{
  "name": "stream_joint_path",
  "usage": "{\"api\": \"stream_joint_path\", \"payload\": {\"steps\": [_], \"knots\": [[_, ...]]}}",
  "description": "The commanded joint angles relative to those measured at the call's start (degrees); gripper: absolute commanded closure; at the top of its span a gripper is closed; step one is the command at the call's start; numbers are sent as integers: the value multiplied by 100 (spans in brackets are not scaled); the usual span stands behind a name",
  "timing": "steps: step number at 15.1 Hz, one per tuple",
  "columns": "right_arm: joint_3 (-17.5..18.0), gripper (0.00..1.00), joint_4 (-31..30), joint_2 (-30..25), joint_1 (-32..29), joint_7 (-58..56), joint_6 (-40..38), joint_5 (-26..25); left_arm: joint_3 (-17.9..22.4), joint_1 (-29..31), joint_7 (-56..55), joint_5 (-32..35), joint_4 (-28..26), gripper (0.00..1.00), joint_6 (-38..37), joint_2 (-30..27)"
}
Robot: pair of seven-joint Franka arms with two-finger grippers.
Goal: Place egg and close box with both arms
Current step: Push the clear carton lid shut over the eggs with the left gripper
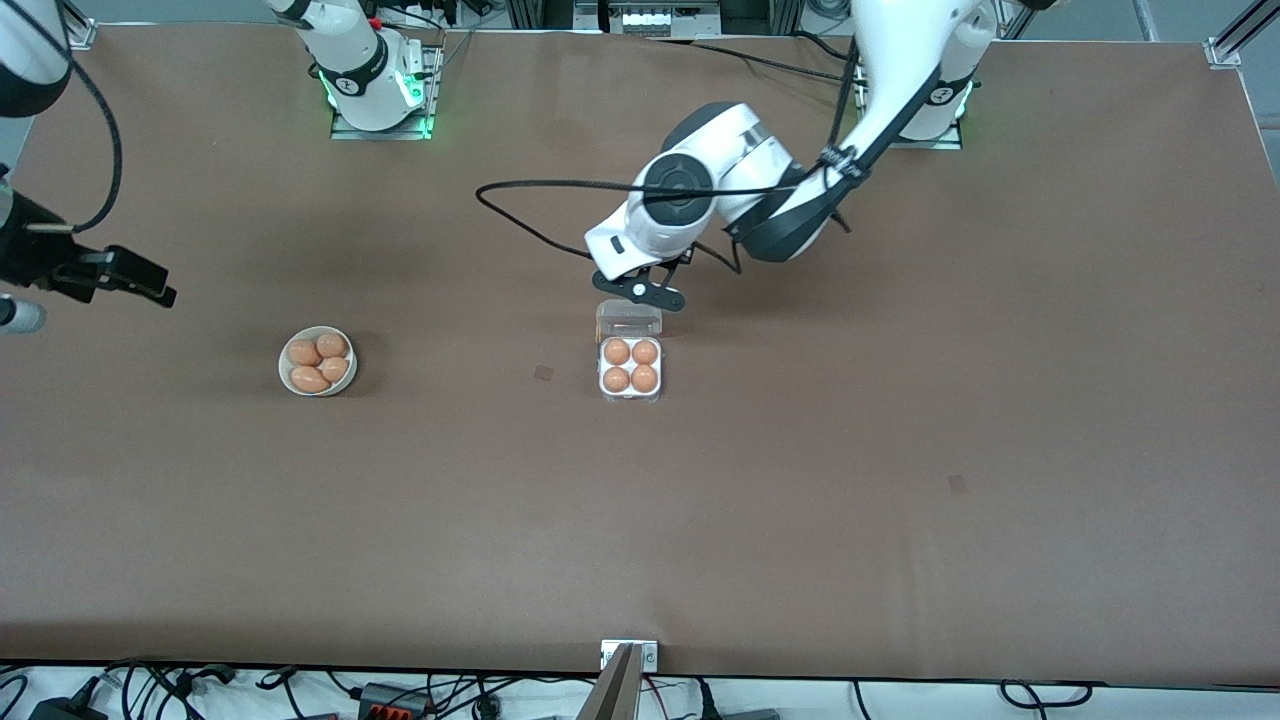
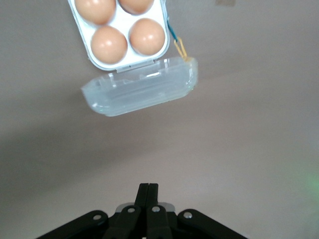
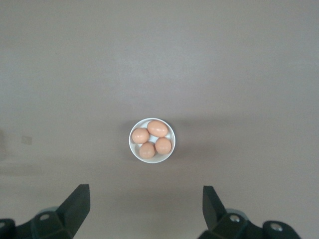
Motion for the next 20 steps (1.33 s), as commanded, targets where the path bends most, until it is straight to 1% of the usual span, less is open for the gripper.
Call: {"api": "stream_joint_path", "payload": {"steps": [1, 3, 5, 7, 8, 10, 12, 14, 17, 18, 20], "knots": [[76, 0, -344, -307, 5, -58, 125, -107, 114, -236, -310, 259, 148, 100, 152, 163], [76, 0, -318, -307, 5, -76, 73, -98, 175, -210, -337, 391, 165, 100, 170, 285], [76, 0, -309, -299, -3, -76, 107, -98, 246, -245, -346, 400, 445, 100, 170, 496], [76, 0, -213, -255, 5, -102, 108, -89, 246, -280, -337, 400, 482, 100, 170, 584], [68, 0, -203, -255, -3, -102, 73, -89, 264, -307, -337, 401, 508, 100, 179, 715], [68, 0, -203, -263, -3, -207, -32, -98, 360, -421, -302, 496, 719, 100, 179, 918], [68, 0, -212, -255, -12, -409, -50, -89, 360, -491, -284, 734, 754, 100, 179, 1006], [68, 0, -203, -255, -12, -401, -59, -89, 369, -544, -284, 743, 781, 100, 188, 1050], [68, 0, -203, -264, -30, -392, -59, -89, 404, -518, -284, 752, 1236, 100, 197, 1173], [68, 0, -203, -255, -38, -384, -51, -89, 544, -544, -284, 743, 1455, 100, 197, 1208], [137, 0, -203, -255, -135, -375, -24, -89, 659, -588, -293, 761, 1799, 100, 223, 1305]]}}
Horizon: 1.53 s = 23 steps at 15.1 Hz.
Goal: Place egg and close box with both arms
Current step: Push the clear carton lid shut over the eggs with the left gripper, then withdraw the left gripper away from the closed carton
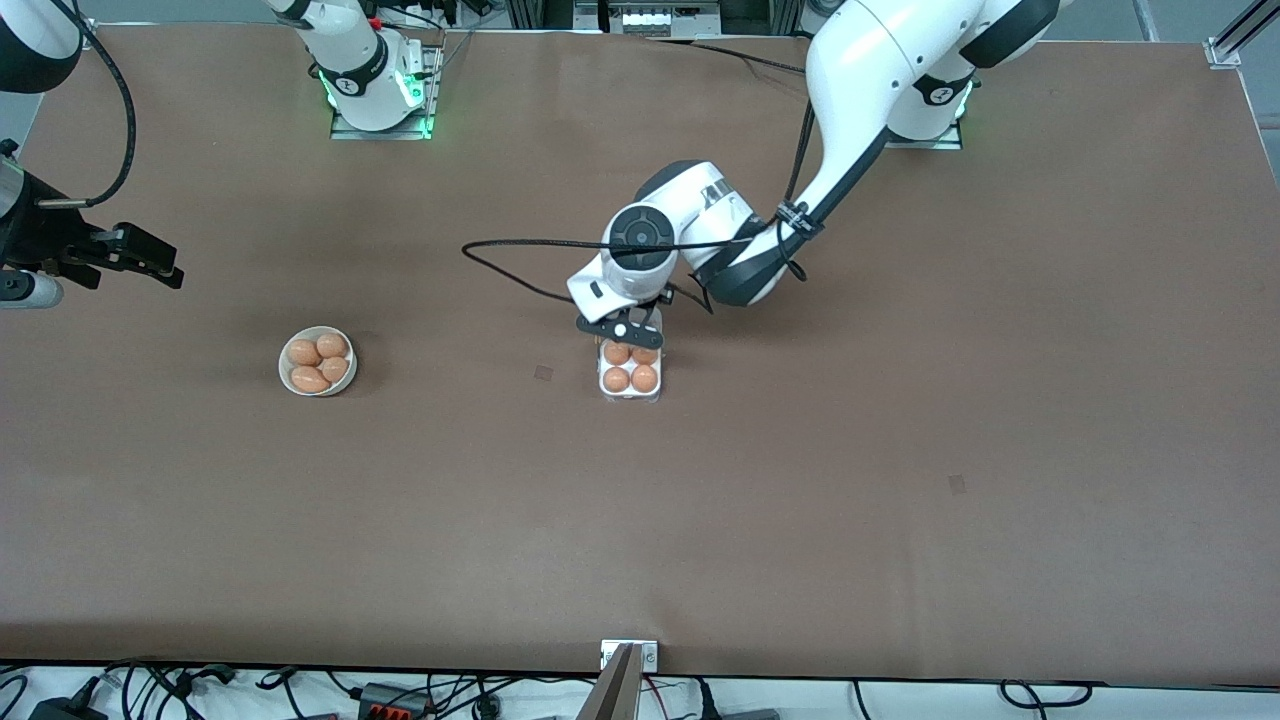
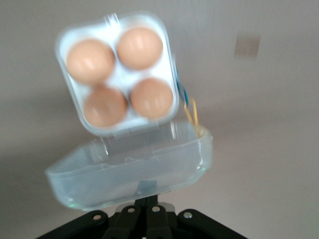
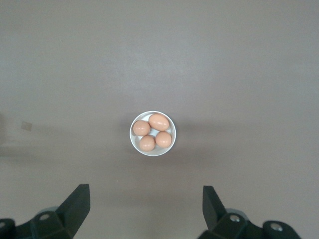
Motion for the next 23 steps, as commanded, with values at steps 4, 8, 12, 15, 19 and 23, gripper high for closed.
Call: {"api": "stream_joint_path", "payload": {"steps": [4, 8, 12, 15, 19, 23], "knots": [[302, 0, -41, -76, -245, -100, 3, -83, 660, -355, -65, 390, 747, 100, 185, 236], [294, 0, -76, -137, -254, -117, -33, -92, 739, -346, -56, 390, 721, 100, 493, 324], [294, 0, -94, -137, -254, -117, -33, -92, 810, 169, -12, 442, 651, 100, 371, 140], [302, 0, -94, -137, -245, -117, -33, -92, 862, 575, 495, 512, 659, 100, -304, -123], [276, 0, -76, -137, -254, -117, -50, -92, 854, 1200, 1253, 548, 651, 100, -1132, -834], [276, 0, -76, -164, -245, -117, -33, -92, 792, 1972, 1551, 435, 677, 88, -1940, -1423]]}}
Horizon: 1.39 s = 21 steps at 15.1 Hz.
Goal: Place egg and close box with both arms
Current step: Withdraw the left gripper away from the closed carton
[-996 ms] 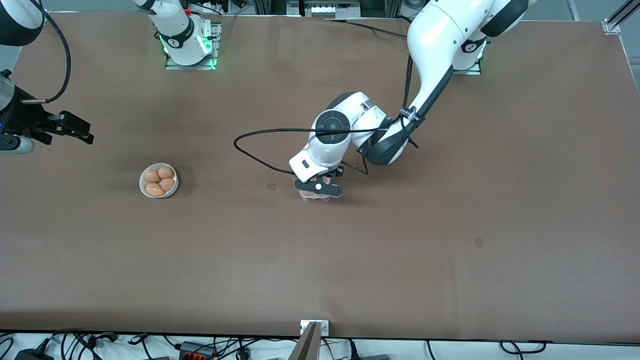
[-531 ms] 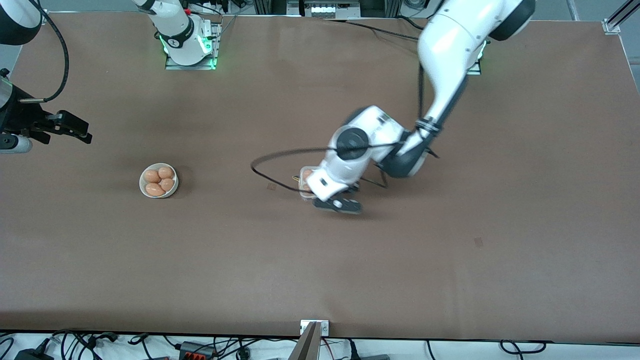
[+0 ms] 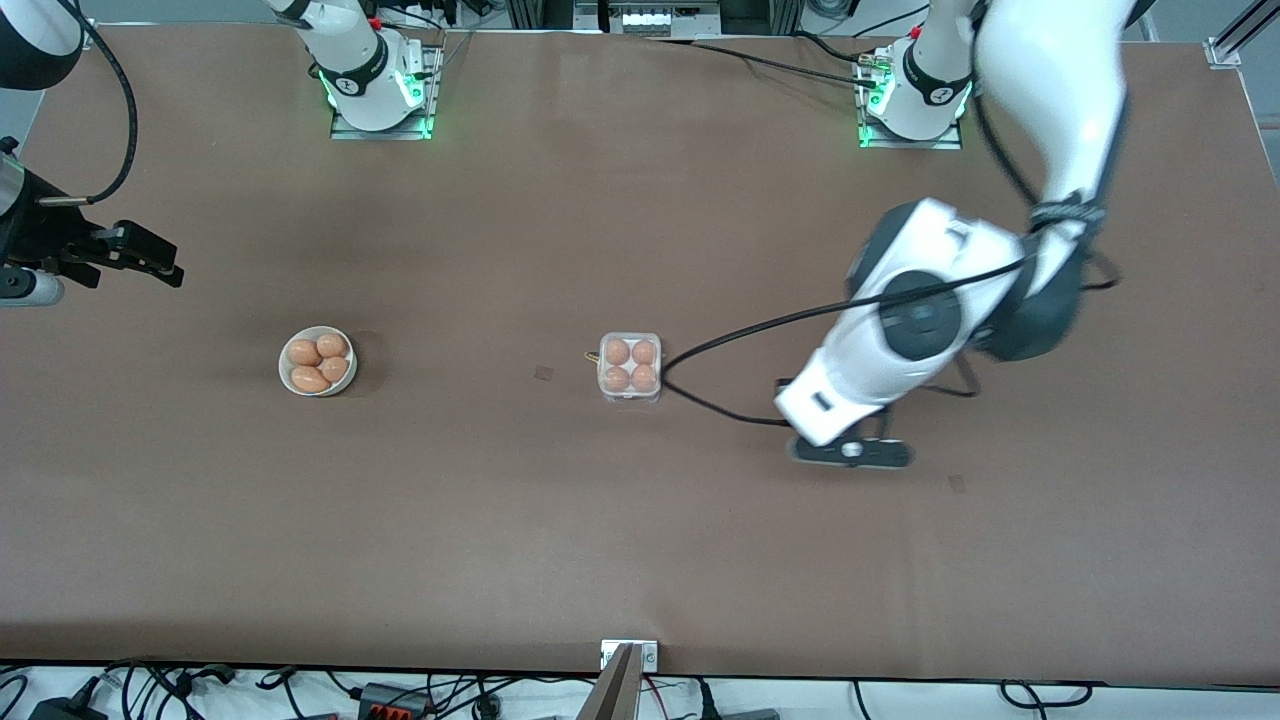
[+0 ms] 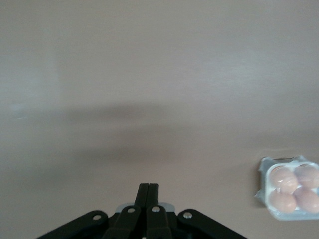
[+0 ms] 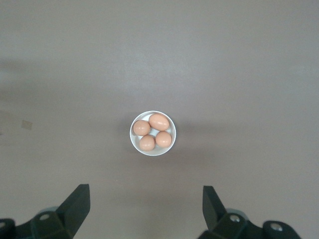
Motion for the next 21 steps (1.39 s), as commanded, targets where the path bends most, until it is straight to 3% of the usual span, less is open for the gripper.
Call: {"api": "stream_joint_path", "payload": {"steps": [1, 8, 11, 12, 13, 21], "knots": [[101, 0, -76, -140, -77, -91, -22, -68, -106, 543, 274, -61, -95, 88, -604, -432], [109, 0, -190, -272, -77, -3, 22, -68, -106, 1510, 1206, -387, -69, 87, -1958, -1276], [109, 0, -181, -351, -77, 41, 5, -50, -89, 1520, 1224, -387, -95, 75, -2294, -1347], [109, 0, -173, -351, -77, 93, 5, -50, -97, 1520, 1198, -396, -78, 53, -2294, -1347], [109, 0, -155, -351, -77, 137, -21, -50, -97, 1520, 1215, -396, -69, 1, -2277, -1347], [118, 0, -155, -360, -77, 164, -13, -50, -71, 1502, 1127, -387, -33, 0, -2276, -1347]]}}
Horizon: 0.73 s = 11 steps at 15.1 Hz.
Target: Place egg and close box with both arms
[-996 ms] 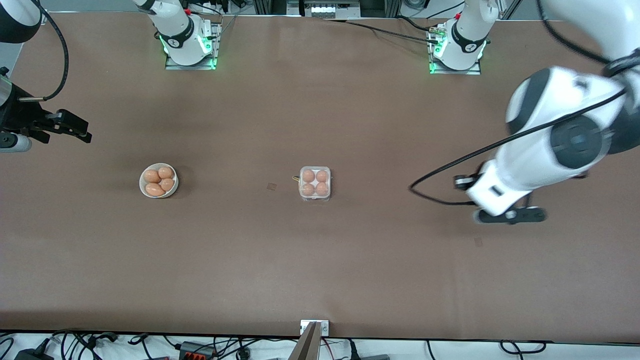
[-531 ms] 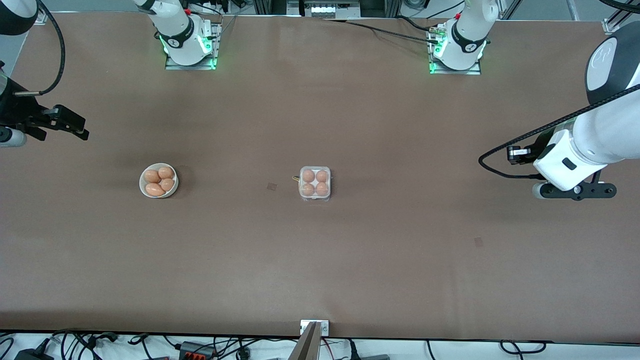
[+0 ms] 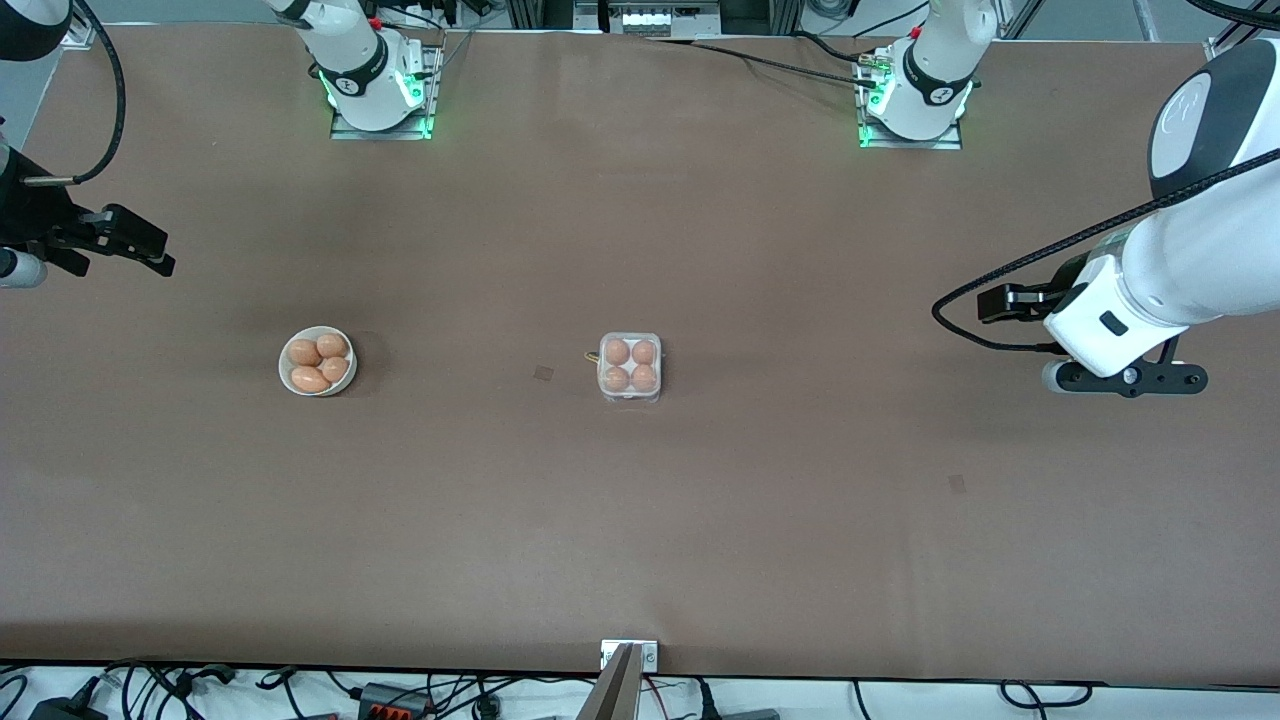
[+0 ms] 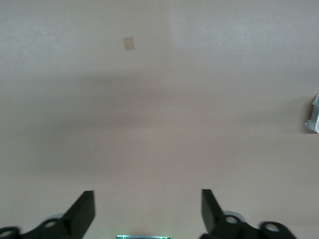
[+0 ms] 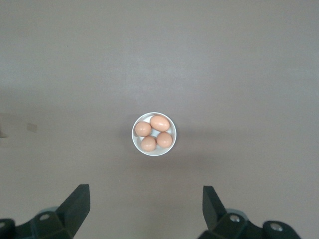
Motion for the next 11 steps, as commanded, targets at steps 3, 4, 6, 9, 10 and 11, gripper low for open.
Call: {"api": "stream_joint_path", "payload": {"steps": [3, 4, 6, 9, 10, 11], "knots": [[97, 0, -139, -170, -77, 92, 51, -50, 101, 72, -179, 5, -20, 0, -35, -66], [97, 0, -139, -170, -77, 92, 51, -50, 136, 81, -485, -12, -20, 0, -18, -75], [97, 0, -139, -162, -77, 92, 59, -50, 119, 107, -743, -38, 102, 0, 122, -75], [97, 0, -139, -162, -77, 92, 59, -50, 49, 125, -734, -38, 200, 0, 71, -188], [97, 0, -139, -162, -77, 92, 59, -50, 49, 125, -734, -38, 104, 0, -51, -320], [97, 0, -139, -162, -77, 92, 59, -50, 49, 125, -734, -56, 25, 0, -114, -365]]}}
